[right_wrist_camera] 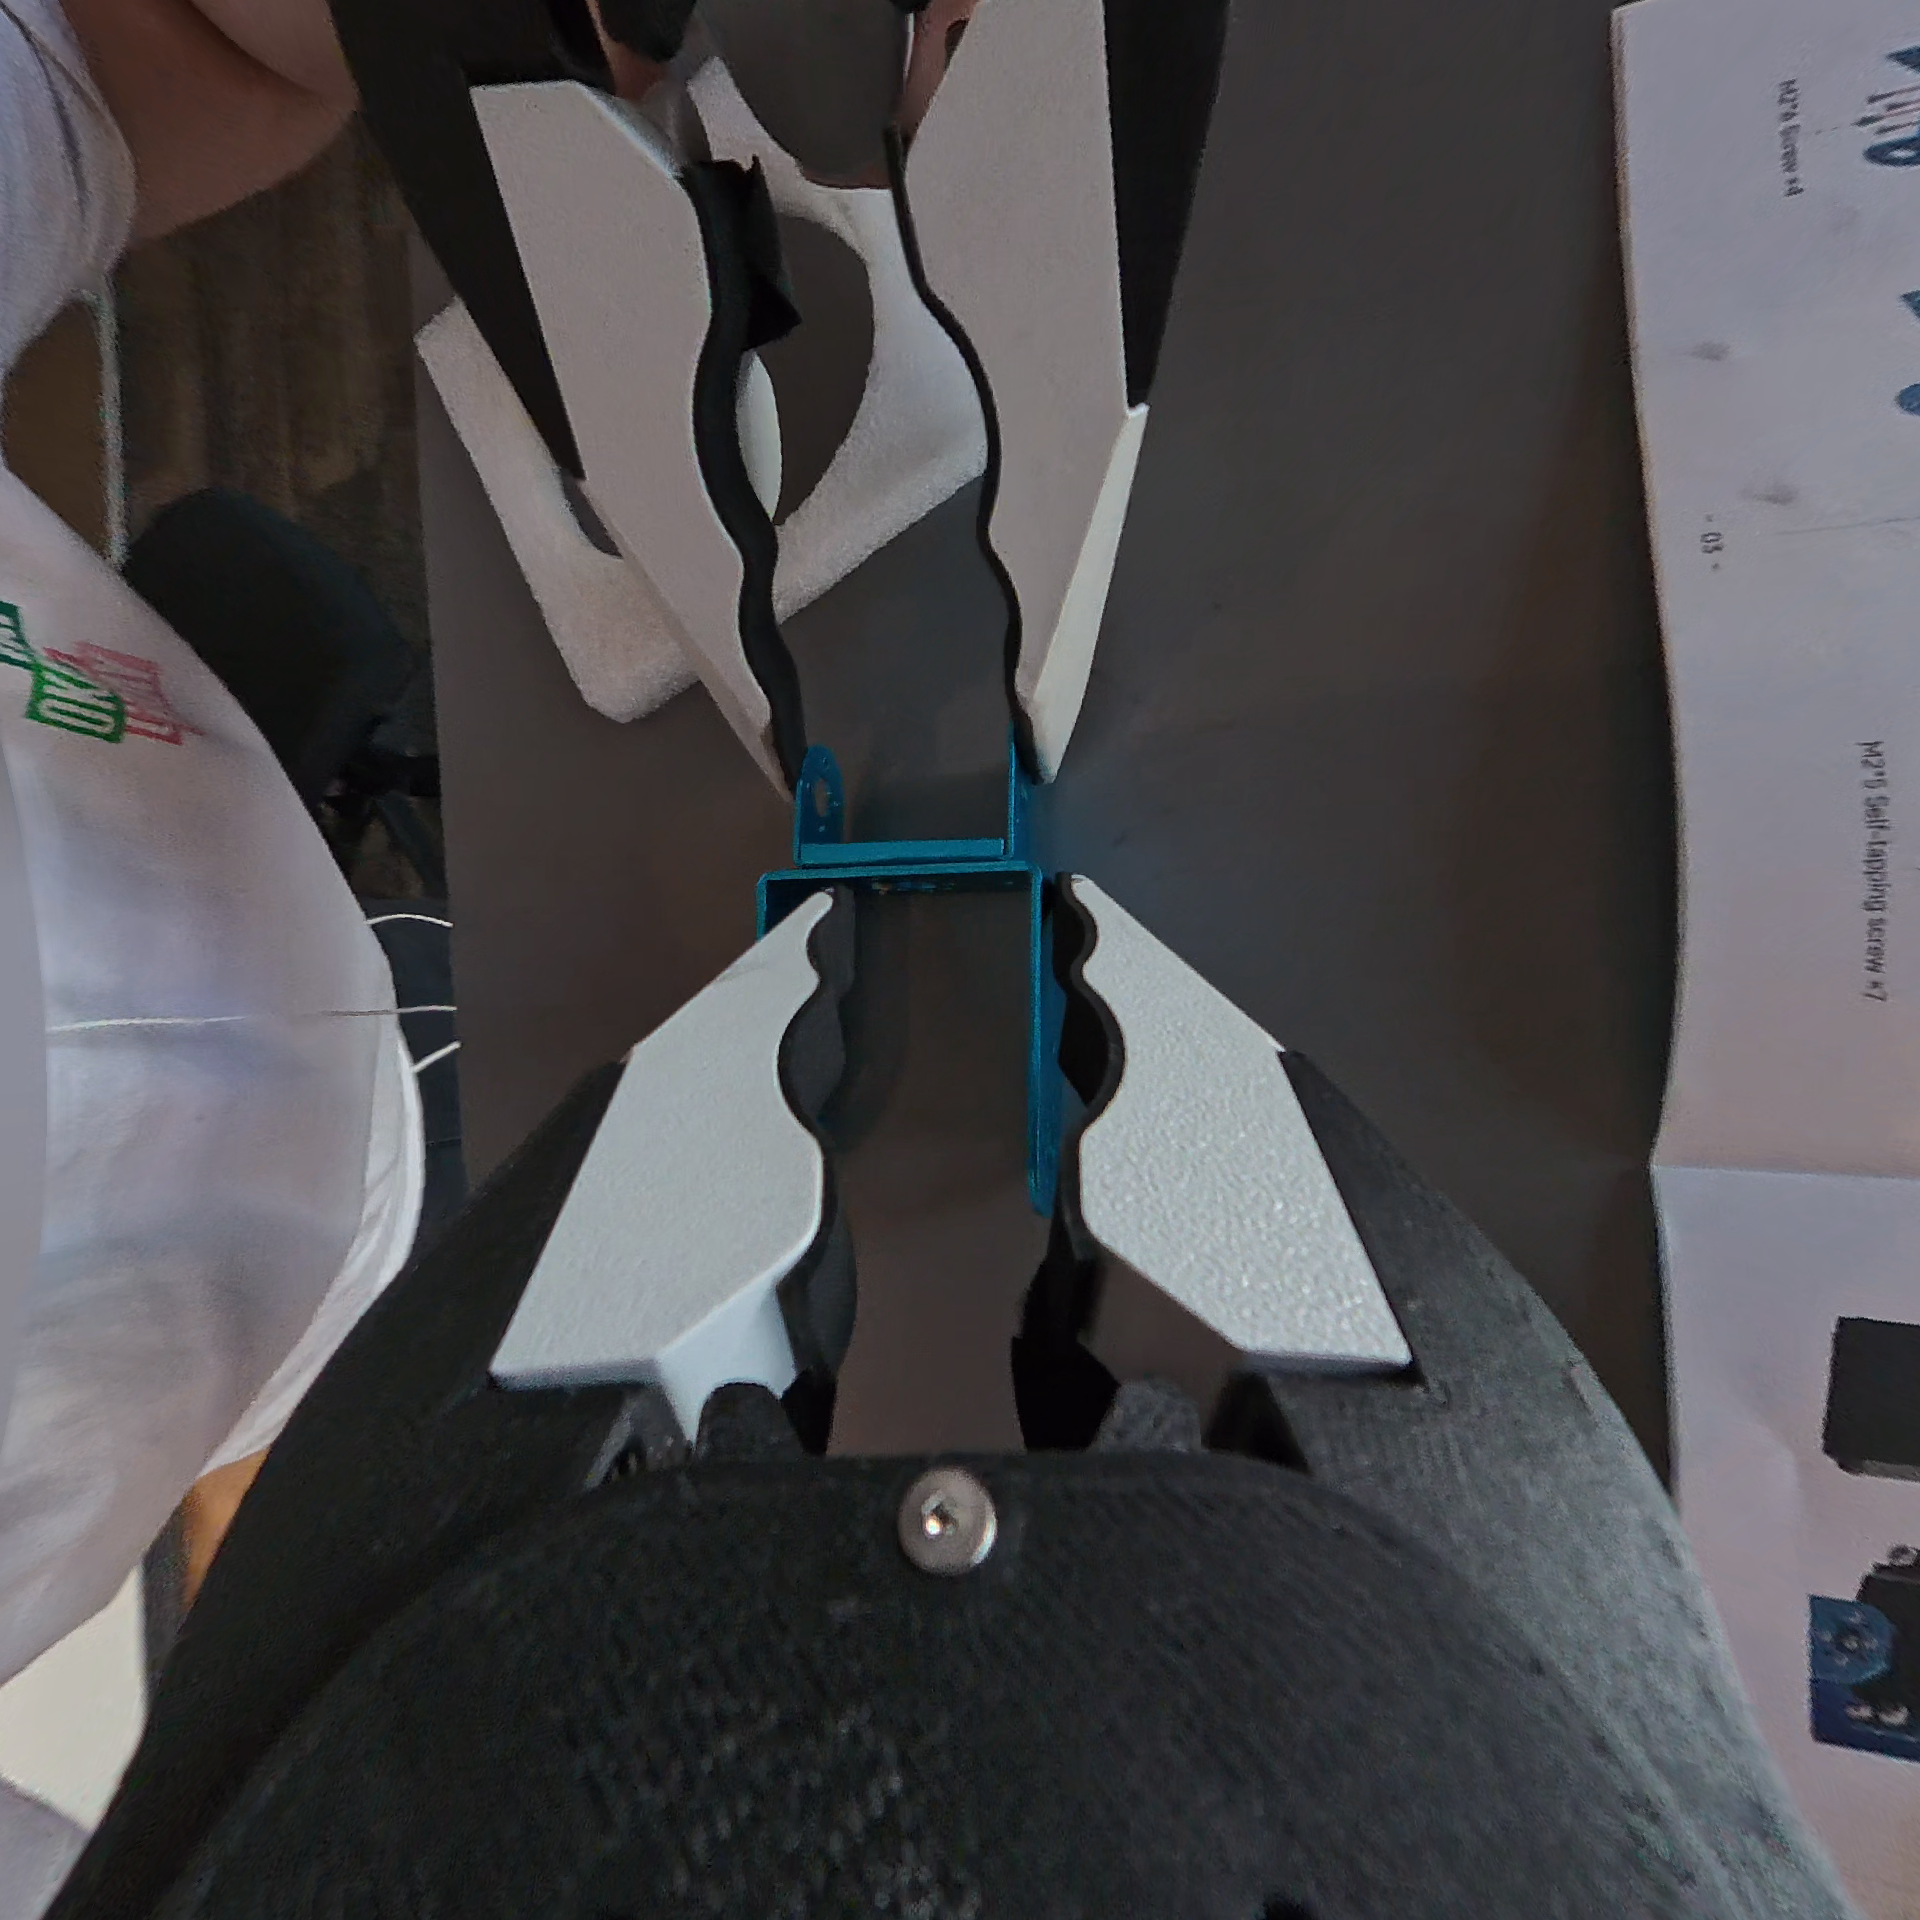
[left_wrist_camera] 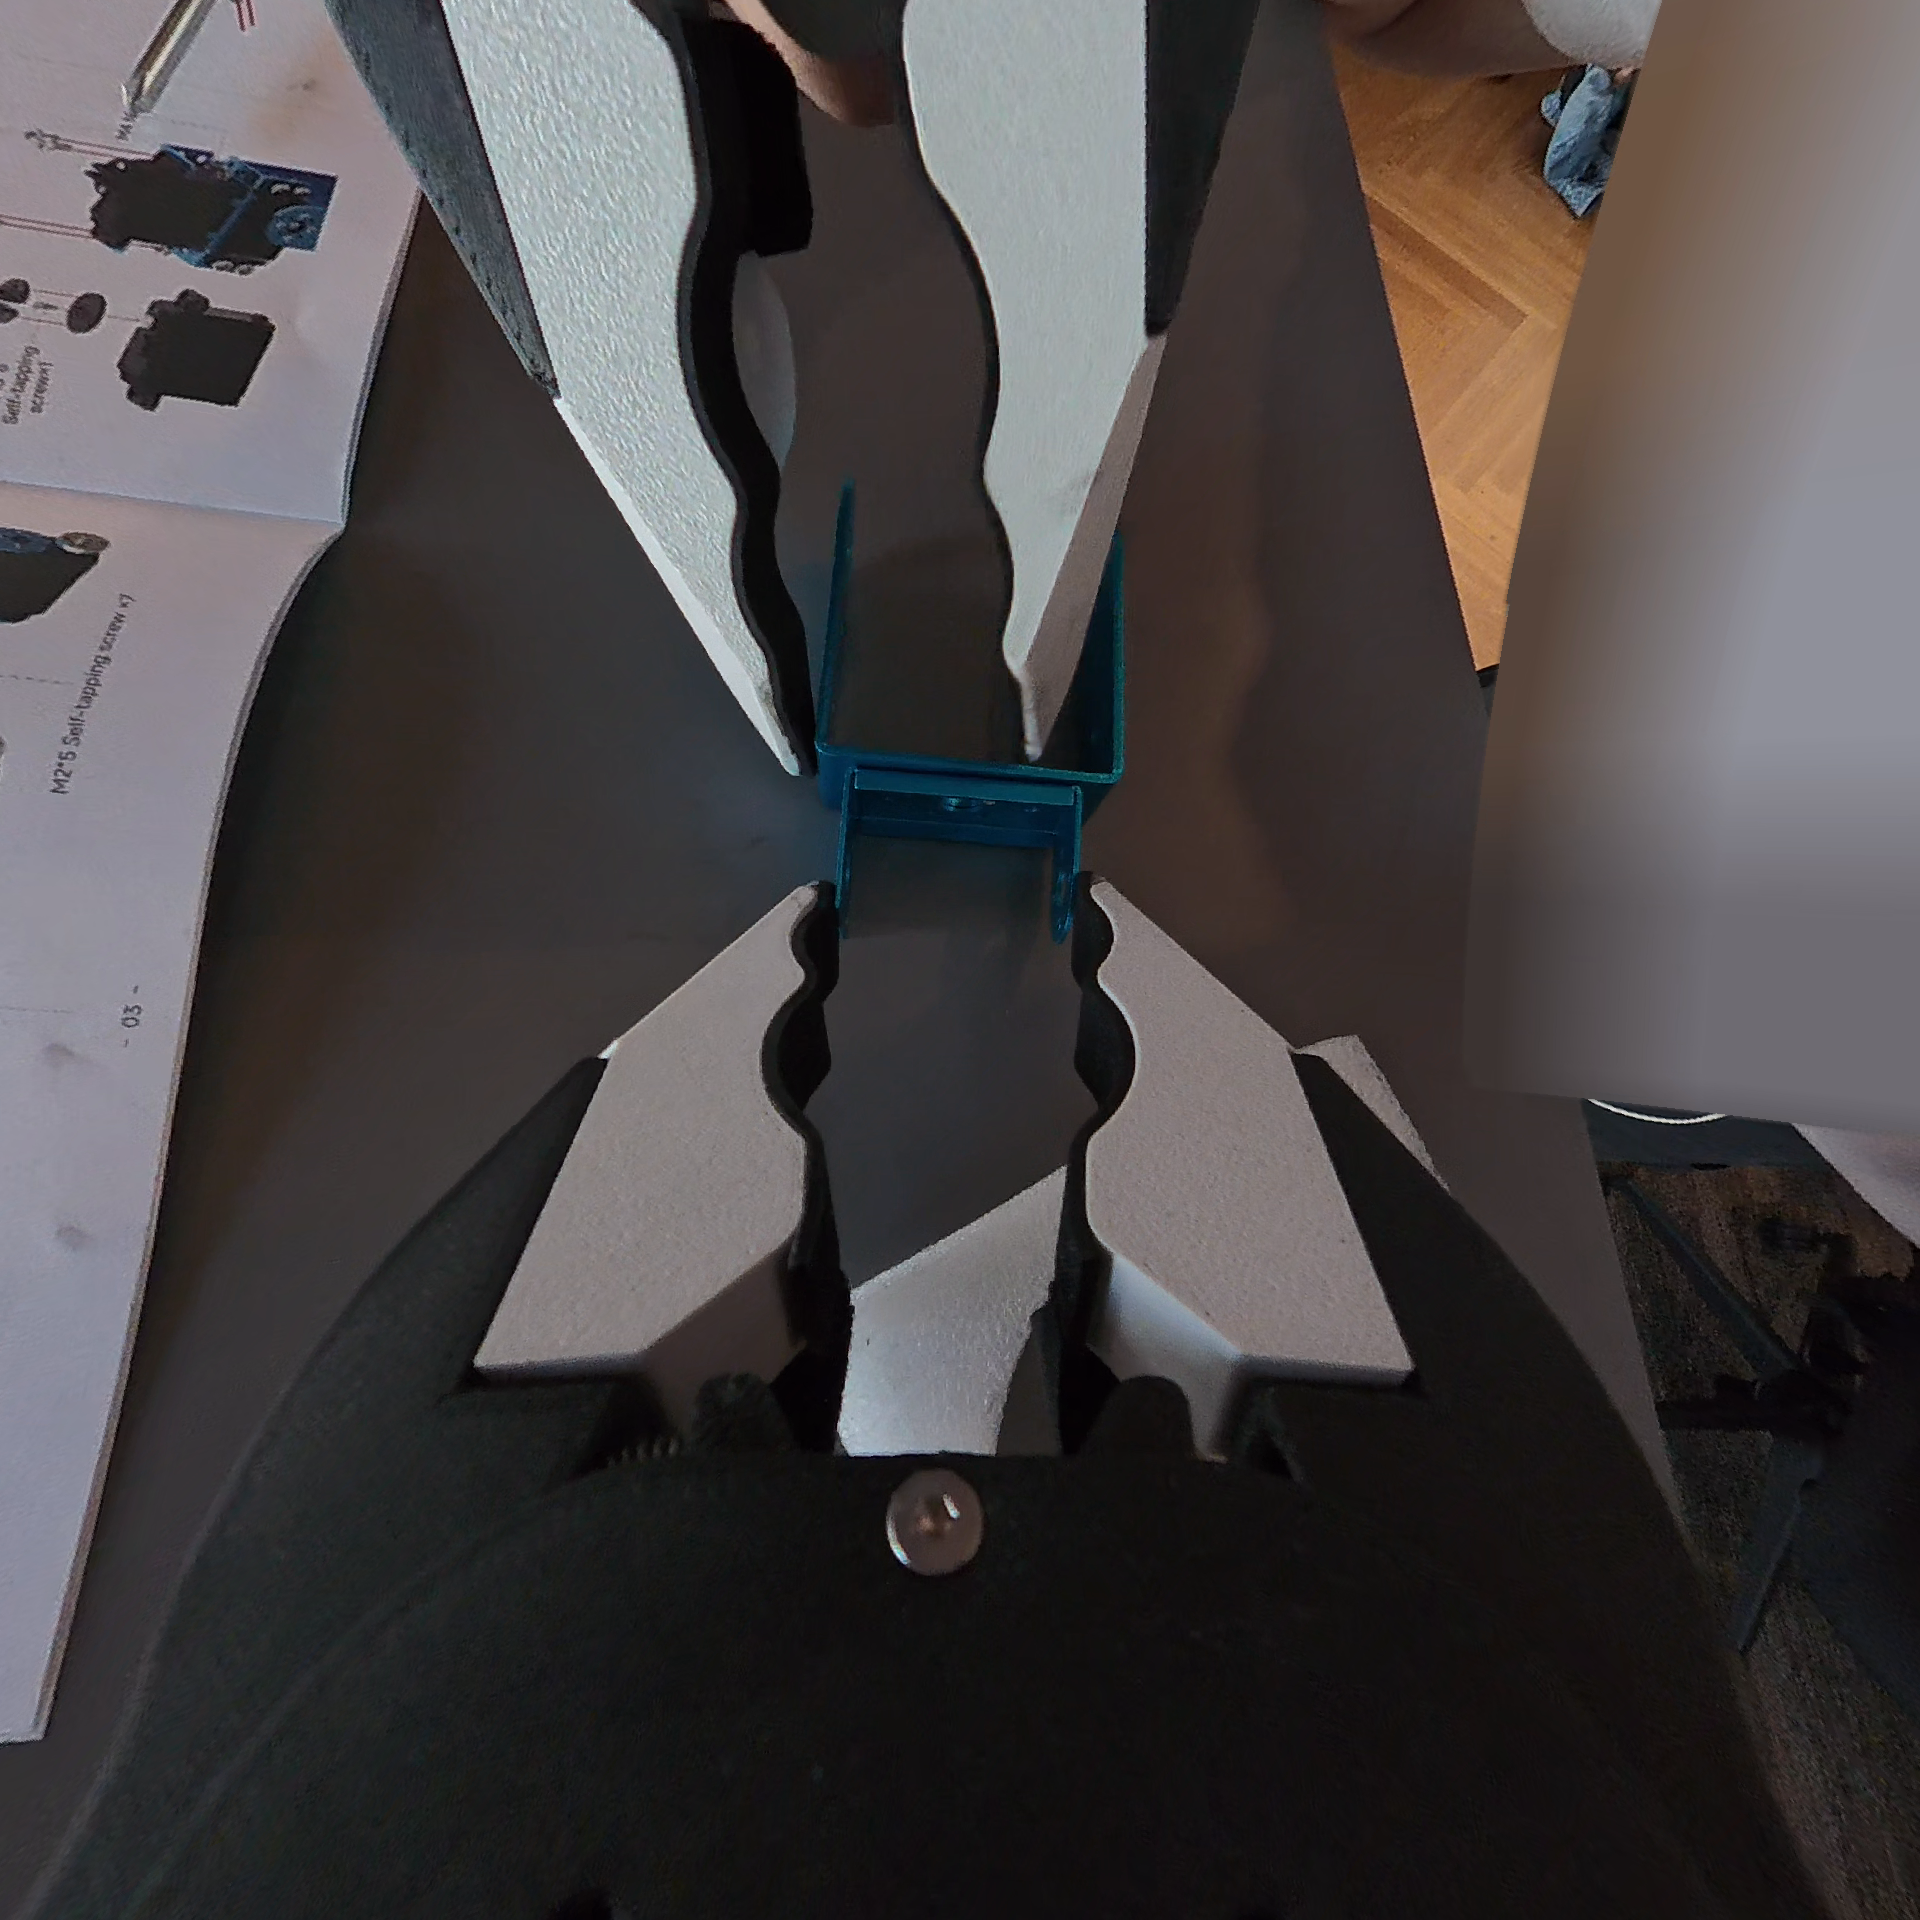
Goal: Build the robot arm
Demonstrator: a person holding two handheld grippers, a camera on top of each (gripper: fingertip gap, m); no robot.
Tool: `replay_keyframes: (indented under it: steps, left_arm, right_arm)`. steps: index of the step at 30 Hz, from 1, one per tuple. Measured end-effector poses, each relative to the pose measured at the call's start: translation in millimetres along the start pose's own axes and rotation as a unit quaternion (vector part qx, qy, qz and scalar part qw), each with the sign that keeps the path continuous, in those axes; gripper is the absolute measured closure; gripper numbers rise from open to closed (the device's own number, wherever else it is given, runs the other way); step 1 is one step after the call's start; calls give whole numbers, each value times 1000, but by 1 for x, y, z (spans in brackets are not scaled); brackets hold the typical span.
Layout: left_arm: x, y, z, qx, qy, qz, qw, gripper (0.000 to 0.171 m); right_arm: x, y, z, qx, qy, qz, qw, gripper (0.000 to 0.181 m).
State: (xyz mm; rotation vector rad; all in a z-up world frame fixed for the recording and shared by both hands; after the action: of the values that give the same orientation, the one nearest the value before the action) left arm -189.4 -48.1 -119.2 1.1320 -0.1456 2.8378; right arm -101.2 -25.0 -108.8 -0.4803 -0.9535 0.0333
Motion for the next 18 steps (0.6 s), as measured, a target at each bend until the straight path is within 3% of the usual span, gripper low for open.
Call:
replay_keyframes:
  steps: [6,18]
  left_arm:
    - [0,-1,0,4,0,2,1000,128]
    - [-1,1,1,4,3,-7,1000,127]
  right_arm:
    - [-2,-1,1,21,1,-33,999,147]
    - [0,1,2,6,1,-19,1000,151]
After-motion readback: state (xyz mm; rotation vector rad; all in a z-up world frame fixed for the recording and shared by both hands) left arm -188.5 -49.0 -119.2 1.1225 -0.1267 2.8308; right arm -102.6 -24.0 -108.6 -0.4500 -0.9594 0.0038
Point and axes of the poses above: each gripper's, where its closed fingertips meet, x back along the fingers, z out of its top, y = z × x across the jaws, the point moved 6 cm from there along x, back along the fingers, and after that the axes turned 15 degrees about -x, right-handed, at the moved point
